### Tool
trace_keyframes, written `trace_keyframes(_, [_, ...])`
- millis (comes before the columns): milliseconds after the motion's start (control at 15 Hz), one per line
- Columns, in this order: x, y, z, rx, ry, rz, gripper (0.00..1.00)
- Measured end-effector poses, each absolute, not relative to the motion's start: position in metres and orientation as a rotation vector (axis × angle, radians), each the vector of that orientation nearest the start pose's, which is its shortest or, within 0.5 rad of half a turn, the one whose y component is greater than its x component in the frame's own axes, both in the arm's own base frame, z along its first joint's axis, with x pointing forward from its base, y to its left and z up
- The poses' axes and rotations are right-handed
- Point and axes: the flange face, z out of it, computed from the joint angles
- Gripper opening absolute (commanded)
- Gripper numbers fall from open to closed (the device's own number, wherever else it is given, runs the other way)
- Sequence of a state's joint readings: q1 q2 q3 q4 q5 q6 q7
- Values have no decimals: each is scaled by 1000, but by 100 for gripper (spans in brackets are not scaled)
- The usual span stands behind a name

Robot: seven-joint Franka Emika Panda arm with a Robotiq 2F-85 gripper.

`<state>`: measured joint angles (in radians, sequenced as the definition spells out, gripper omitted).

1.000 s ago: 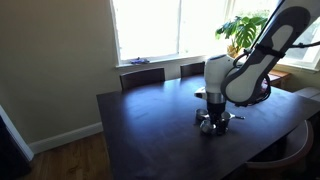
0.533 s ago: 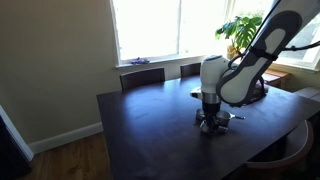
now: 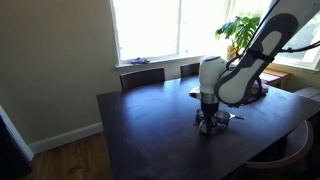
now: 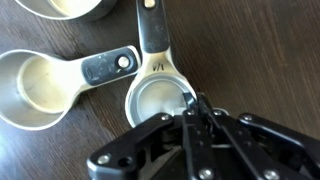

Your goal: Separate the pots

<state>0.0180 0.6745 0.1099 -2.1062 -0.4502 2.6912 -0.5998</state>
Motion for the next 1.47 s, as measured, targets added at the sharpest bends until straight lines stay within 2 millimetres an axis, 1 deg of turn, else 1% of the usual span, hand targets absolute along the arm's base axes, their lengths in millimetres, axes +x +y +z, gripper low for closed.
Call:
trace_keyframes(400, [543, 92, 85, -2721, -1755, 159, 8])
trace_keyframes(1000, [535, 109, 88, -2688, -1995, 119, 8])
trace_keyframes(1133, [529, 112, 88, -2680, -2038, 112, 8])
trace_keyframes(1467, [513, 115, 99, -2665, -2091, 59, 8])
